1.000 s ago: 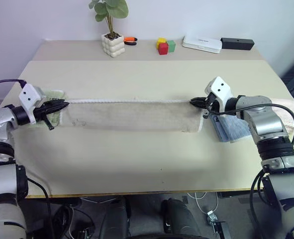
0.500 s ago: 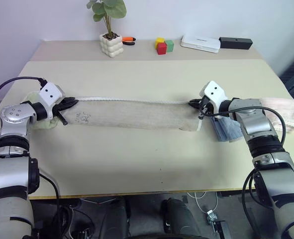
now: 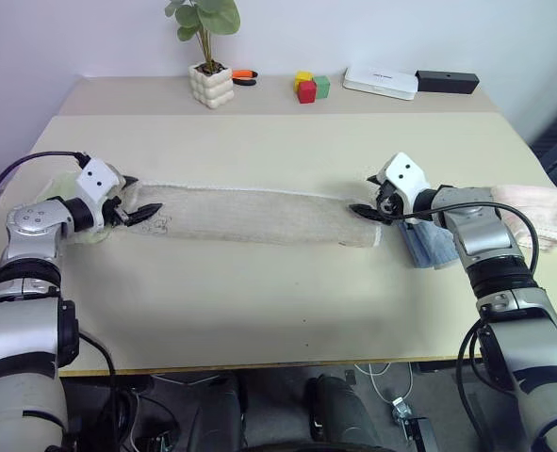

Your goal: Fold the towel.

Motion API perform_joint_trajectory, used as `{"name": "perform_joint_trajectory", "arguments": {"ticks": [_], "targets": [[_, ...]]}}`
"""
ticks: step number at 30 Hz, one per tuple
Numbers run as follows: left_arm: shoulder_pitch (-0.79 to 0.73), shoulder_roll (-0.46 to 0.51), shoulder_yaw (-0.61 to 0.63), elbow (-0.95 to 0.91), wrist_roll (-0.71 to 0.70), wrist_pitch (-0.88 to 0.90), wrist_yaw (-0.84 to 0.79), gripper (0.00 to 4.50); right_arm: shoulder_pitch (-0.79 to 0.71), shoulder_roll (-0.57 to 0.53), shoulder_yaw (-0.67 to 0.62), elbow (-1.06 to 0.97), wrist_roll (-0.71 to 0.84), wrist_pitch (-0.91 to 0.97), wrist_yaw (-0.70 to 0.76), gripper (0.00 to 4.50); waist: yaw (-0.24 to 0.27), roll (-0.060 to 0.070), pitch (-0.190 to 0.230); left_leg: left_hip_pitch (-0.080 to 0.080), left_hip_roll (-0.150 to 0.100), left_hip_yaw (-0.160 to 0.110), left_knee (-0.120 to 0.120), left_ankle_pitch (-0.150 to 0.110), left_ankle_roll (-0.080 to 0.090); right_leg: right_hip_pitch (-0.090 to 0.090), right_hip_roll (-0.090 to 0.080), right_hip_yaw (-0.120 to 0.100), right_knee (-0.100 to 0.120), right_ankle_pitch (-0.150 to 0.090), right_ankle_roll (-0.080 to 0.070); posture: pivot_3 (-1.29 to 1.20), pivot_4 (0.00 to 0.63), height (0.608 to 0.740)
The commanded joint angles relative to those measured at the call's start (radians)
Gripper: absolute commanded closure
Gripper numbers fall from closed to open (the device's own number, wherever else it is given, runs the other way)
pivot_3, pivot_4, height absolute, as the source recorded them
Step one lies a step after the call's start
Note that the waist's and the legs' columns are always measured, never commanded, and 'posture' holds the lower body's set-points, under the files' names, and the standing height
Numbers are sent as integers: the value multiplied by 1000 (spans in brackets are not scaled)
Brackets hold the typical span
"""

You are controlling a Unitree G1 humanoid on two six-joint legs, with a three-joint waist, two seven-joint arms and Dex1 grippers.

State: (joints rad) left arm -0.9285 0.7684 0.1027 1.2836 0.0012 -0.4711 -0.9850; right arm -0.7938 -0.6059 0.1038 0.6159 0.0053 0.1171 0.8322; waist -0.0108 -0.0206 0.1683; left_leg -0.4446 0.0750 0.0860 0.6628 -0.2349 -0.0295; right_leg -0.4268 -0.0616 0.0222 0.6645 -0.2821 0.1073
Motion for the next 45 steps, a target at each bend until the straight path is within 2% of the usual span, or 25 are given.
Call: {"name": "perform_joint_trajectory", "arguments": {"ticks": [1,2,5,9,12,14,17,19,21,24,31,35,39,40,42,43,45], "targets": [[-68,9,82,-38,-76,12,42,17,-32,6,-61,-30,30,-14,-36,37,0,0,0,0,0,0,0,0,0,0,0,0,0,0,0,0,150,735],[-78,7,98,-40,-91,21,52,17,-31,10,-70,-41,42,-6,-39,37,0,0,0,0,0,0,0,0,0,0,0,0,0,0,0,0,150,735],[-110,-37,208,-67,-226,155,0,920,-21,57,-134,-119,123,89,-71,0,-2,0,0,0,0,0,0,0,0,0,0,0,0,0,0,0,150,735],[-67,-153,265,-205,-338,265,-22,2931,20,164,-166,-275,174,180,-177,1787,-2,0,0,0,0,0,0,1,-2,0,0,0,1,0,0,0,150,735],[5,-257,267,-372,-387,349,45,4469,53,301,-201,-362,209,233,-332,3406,-3,0,0,0,0,-1,1,1,-2,1,0,0,1,0,0,0,150,735],[78,-336,255,-493,-405,392,110,4500,91,410,-193,-411,203,240,-436,4427,-3,0,0,0,0,-1,0,3,-5,1,0,0,1,0,0,0,150,735],[176,-433,252,-609,-418,445,223,4500,187,540,-158,-441,179,227,-539,4474,-3,0,0,0,0,-1,0,3,-6,0,0,0,2,0,0,0,150,735],[216,-468,252,-652,-418,475,280,4500,249,569,-104,-448,142,212,-546,4474,-2,0,0,0,0,-1,0,3,-6,1,0,0,1,0,0,0,150,735],[250,-475,242,-688,-413,498,304,4500,295,583,-108,-435,140,210,-573,4474,-2,0,0,0,0,-1,0,3,-5,1,0,0,1,0,0,0,150,735],[284,-434,243,-665,-392,513,324,4500,326,552,-141,-389,129,177,-605,4474,-1,0,0,0,0,-2,1,1,-2,1,0,0,1,0,0,0,150,735],[261,-259,253,-450,-343,437,298,4500,321,471,-249,-326,140,187,-694,4474,1,-1,-1,1,0,-2,0,1,-1,2,0,0,1,0,0,0,150,735],[237,-203,284,-385,-367,420,277,4500,315,427,-240,-359,145,185,-640,4474,3,-1,-1,1,-1,-2,0,1,-1,3,0,-1,0,0,0,0,150,735],[231,-206,302,-393,-412,452,210,4500,303,414,-248,-444,220,219,-561,4474,0,-1,-1,1,-1,-2,0,1,-1,3,0,-1,0,0,0,0,150,735],[232,-211,299,-407,-416,458,204,4500,303,399,-236,-464,215,224,-544,4238,-1,-1,-1,1,0,-2,0,1,-1,2,0,-1,0,0,0,0,150,735],[236,-227,278,-455,-415,439,167,3950,307,389,-242,-541,282,288,-490,3613,-1,-1,-1,1,0,-2,0,1,-1,2,0,-1,0,0,0,0,150,735],[236,-235,275,-477,-421,445,157,3614,310,381,-241,-571,299,316,-473,3150,-1,-1,-1,1,0,-3,0,1,-1,2,0,-1,0,0,0,0,150,735],[237,-252,261,-533,-438,463,112,2588,328,370,-259,-636,375,393,-434,2126,0,-1,-1,1,0,-3,0,1,-1,2,0,-1,0,0,0,0,150,735]]}}
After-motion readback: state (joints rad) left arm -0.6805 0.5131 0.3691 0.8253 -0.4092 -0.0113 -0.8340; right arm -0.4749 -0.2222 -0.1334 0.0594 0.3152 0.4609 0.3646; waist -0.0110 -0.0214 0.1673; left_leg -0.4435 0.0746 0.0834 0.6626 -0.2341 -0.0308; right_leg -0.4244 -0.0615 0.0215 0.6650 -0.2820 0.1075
